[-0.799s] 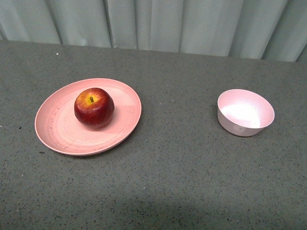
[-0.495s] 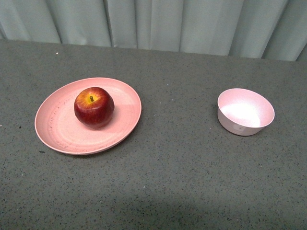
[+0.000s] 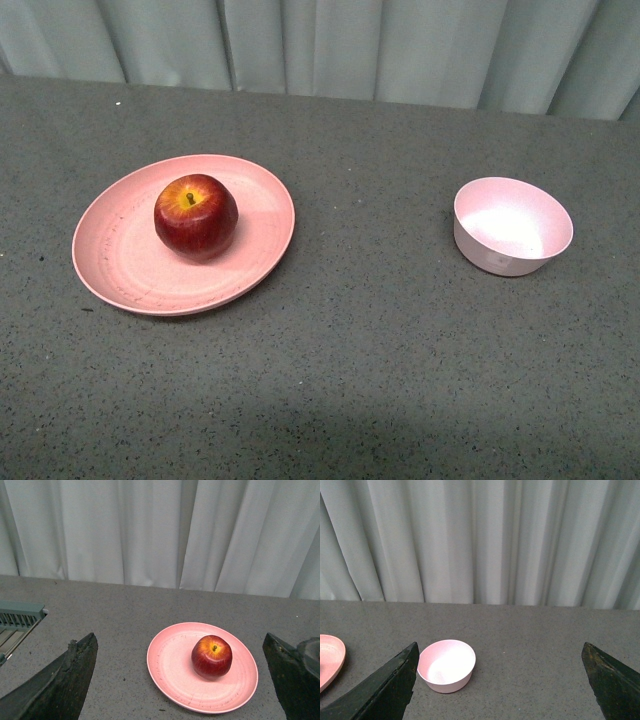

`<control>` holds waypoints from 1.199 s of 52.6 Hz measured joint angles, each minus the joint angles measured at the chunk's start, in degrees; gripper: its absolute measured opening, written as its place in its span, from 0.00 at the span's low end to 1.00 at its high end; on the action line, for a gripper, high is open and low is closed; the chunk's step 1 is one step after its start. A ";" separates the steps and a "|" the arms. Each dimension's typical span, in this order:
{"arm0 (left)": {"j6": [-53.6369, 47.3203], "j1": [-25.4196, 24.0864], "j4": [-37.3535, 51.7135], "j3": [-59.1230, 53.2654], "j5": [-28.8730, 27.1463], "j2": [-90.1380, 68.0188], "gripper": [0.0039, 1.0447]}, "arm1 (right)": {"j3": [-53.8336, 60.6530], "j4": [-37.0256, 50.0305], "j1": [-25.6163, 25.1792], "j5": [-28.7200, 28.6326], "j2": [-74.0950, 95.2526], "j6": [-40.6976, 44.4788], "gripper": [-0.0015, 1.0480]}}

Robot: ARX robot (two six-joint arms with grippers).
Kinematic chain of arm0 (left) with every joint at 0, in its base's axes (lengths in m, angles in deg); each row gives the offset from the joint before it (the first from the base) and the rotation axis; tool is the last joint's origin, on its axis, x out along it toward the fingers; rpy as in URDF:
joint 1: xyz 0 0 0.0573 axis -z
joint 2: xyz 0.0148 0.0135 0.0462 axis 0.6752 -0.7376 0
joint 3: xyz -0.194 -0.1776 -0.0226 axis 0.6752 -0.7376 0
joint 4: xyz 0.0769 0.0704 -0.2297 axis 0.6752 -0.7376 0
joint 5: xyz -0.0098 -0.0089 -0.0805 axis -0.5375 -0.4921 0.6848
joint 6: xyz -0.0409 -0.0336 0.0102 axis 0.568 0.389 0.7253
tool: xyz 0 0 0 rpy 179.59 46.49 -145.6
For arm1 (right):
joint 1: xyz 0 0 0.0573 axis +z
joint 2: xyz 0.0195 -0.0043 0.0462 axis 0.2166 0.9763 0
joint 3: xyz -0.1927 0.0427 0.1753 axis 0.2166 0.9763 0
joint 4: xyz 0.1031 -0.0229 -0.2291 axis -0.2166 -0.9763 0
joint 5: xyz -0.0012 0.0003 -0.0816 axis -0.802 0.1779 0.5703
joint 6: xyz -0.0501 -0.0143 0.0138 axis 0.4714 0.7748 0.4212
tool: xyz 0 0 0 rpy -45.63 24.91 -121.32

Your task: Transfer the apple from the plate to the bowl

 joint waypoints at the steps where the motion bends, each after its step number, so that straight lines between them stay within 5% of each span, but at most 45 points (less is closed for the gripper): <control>1: 0.00 0.00 0.00 0.00 0.00 0.00 0.94 | 0.00 0.00 0.00 -0.02 0.00 0.00 0.91; 63: 0.00 0.00 0.00 0.00 0.00 0.00 0.94 | 0.00 0.00 0.00 -0.02 0.00 0.00 0.91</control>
